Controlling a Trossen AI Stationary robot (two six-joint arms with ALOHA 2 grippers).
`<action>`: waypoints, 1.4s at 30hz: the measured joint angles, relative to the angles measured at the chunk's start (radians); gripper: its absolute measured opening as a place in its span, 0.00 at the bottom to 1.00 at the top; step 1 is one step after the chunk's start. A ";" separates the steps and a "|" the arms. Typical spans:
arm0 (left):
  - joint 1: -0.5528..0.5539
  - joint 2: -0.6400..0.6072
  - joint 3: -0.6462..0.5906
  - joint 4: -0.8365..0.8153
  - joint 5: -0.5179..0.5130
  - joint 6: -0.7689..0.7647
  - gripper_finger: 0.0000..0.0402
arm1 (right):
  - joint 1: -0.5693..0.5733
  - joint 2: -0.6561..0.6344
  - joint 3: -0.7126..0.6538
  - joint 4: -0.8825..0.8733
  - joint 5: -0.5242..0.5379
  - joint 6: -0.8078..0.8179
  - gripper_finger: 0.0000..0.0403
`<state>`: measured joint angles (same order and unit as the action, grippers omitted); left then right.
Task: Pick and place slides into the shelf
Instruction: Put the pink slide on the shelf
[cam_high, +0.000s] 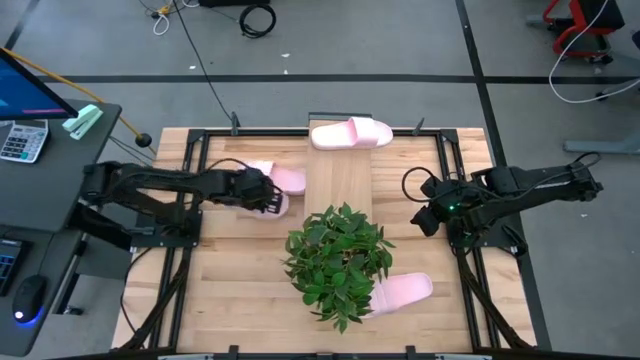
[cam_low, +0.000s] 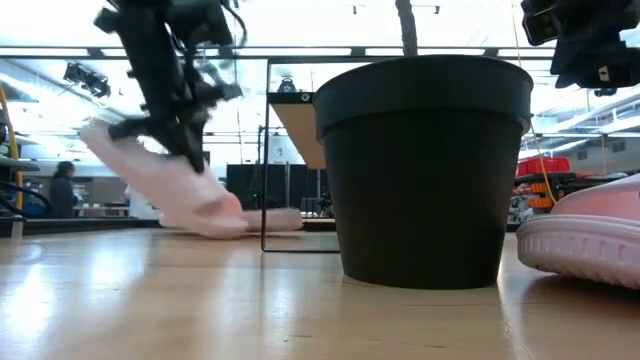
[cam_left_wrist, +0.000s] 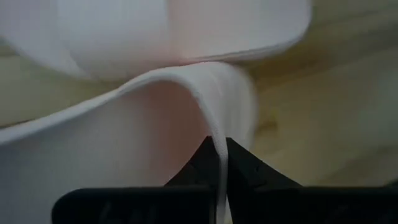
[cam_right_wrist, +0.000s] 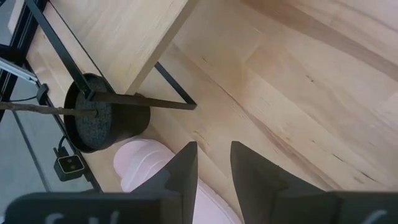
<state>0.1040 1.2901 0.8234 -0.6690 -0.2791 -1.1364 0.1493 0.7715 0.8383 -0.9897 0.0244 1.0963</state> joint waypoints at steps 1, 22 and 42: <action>0.000 -0.036 0.000 -0.008 -0.006 -0.002 0.03 | 0.000 0.000 0.000 0.000 0.001 -0.003 0.25; 0.143 -0.432 0.003 0.439 -0.004 0.097 0.03 | 0.000 0.000 0.000 0.043 0.002 -0.044 0.25; 0.387 -0.148 0.004 0.906 0.458 0.101 0.03 | 0.000 0.003 0.061 0.160 0.034 -0.063 0.25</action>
<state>0.4906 1.1418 0.8276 0.2371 0.1793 -1.0358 0.1491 0.7742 0.8992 -0.8293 0.0580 1.0329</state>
